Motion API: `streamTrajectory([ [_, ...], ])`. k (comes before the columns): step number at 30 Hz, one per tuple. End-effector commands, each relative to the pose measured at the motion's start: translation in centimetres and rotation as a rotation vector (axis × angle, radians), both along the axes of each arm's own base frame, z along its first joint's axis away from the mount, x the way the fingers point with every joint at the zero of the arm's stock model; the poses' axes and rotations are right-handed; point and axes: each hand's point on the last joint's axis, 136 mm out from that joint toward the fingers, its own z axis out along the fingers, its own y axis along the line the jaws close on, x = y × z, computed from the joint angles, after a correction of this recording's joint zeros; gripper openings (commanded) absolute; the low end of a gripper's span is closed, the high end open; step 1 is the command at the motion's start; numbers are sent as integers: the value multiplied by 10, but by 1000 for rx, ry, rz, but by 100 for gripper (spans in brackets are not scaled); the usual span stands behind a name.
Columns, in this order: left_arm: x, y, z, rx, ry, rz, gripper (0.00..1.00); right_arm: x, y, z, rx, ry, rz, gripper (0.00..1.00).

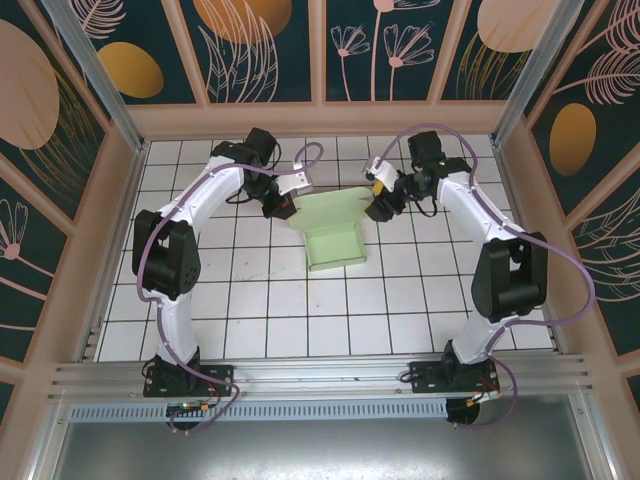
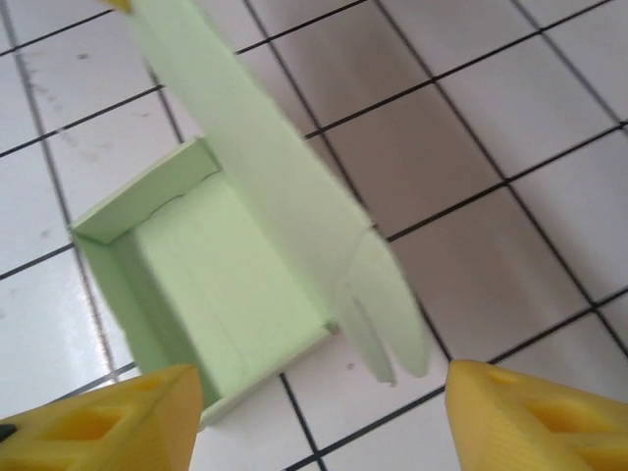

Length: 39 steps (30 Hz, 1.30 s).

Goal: Fold the paper box

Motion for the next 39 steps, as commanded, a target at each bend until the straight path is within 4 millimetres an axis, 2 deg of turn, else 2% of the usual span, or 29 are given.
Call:
streamTrajectory([
  [1,-10,-3,7,-21,5,-38,0,-1,5,5,49,37,62,63],
  [12,-8,-4,4,-21,16,-36,0,11,7,-18,36,130,70,42],
  [17,-7,-4,4,-22,17,-35,0,13,8,-18,40,120,66,25],
  [22,-7,-5,4,-21,22,-33,0,13,10,-23,32,133,64,23],
  [25,-7,-5,5,-23,22,-32,0,13,10,-26,26,143,65,18],
  [31,-7,-5,4,-23,24,-32,0,17,12,-32,-5,135,51,21],
  [33,-7,-4,4,-20,24,-30,0,18,14,-33,-9,145,55,17],
  [36,-7,-4,3,-17,24,-30,0,18,15,-33,-13,148,53,3],
  [39,-6,-4,3,-15,22,-28,0,17,15,-27,-8,132,52,0],
])
